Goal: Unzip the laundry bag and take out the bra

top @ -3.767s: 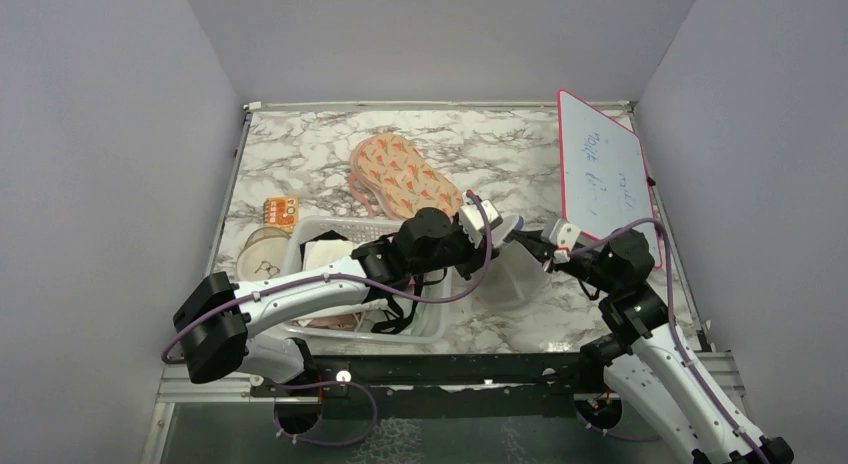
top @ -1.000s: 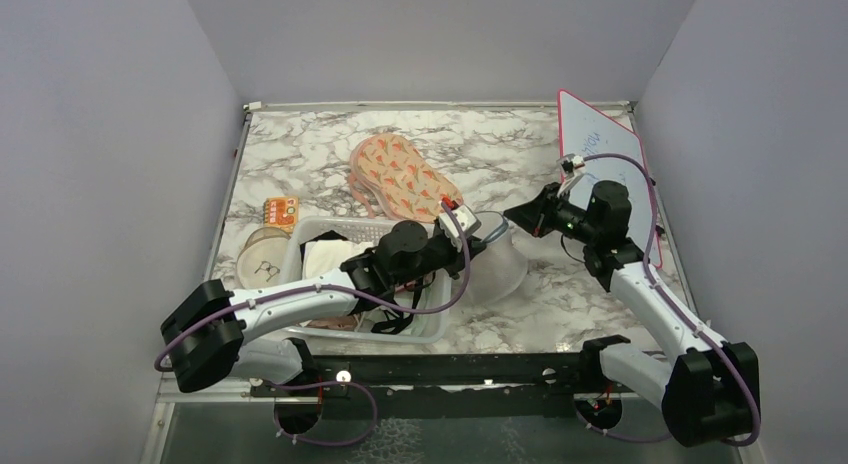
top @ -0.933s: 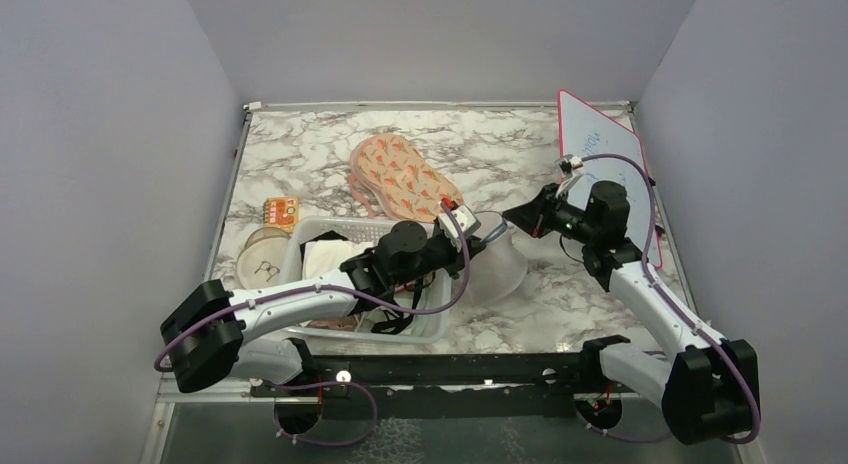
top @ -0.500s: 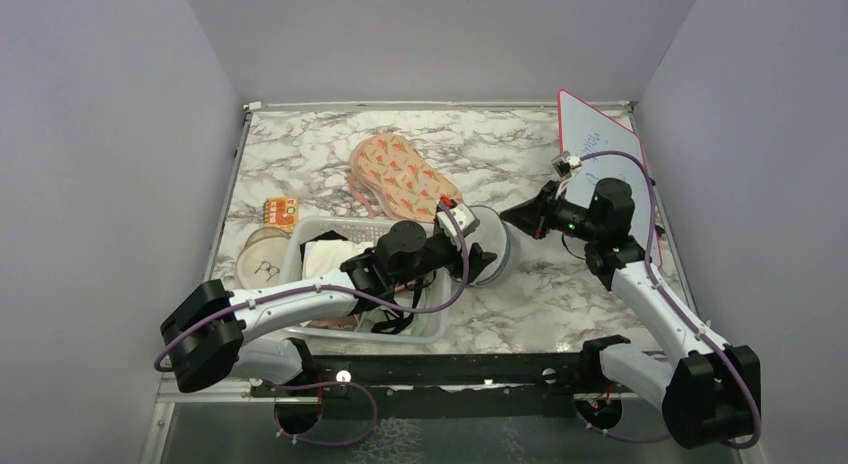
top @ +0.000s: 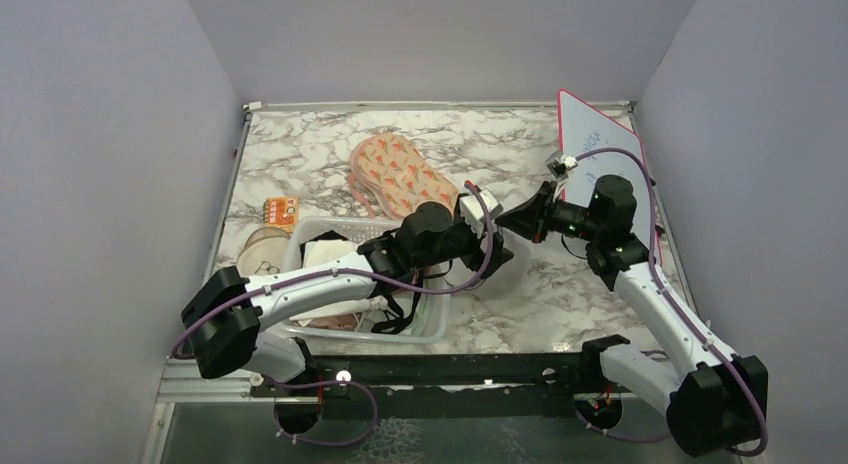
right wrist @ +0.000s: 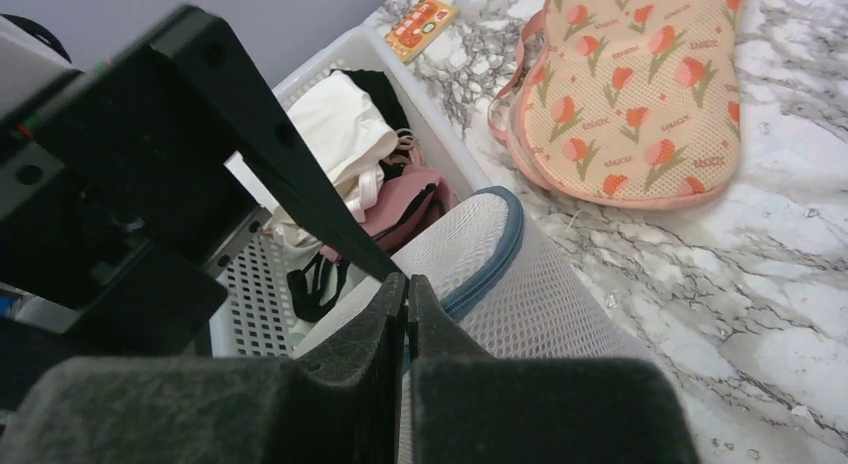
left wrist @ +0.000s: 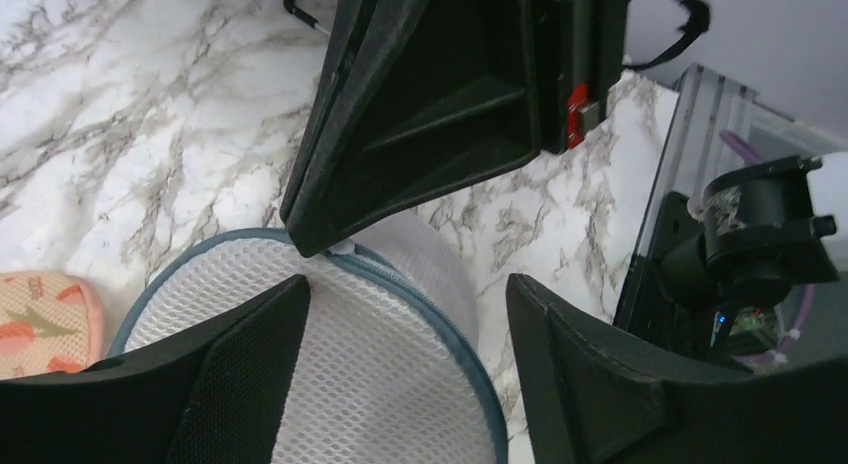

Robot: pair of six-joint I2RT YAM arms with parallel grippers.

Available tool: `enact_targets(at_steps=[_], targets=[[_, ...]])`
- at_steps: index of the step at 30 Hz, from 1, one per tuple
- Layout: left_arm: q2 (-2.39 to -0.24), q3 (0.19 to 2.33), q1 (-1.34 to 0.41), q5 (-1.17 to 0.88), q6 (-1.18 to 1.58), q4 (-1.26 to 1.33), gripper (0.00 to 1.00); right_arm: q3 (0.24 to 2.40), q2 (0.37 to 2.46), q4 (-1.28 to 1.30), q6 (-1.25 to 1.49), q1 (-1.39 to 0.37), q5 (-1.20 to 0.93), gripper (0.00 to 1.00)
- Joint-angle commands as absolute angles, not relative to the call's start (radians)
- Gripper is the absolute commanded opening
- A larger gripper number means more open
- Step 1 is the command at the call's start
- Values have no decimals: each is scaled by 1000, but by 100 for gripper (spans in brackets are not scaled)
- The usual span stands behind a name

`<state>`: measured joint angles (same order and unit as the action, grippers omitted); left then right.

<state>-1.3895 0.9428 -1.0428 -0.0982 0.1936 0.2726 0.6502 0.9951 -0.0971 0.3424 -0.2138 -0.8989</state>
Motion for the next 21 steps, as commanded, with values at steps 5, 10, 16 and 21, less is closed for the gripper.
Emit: enact_targets(at_steps=[5,10,16,21], targets=[[-1382,972,-1047,-130,193,185,35,719,969,28,255,-230,-939,1],[-1360,967,-1047,-126,162,181,11,710,952,23,273,-230,-921,1],[-1358,966,-1047,-184,151,198,0,716,923,59,334,-230,-792,1],[-1321,934,-1050,-229,135,255,0,674,928,-16,413,-225,-712,1]])
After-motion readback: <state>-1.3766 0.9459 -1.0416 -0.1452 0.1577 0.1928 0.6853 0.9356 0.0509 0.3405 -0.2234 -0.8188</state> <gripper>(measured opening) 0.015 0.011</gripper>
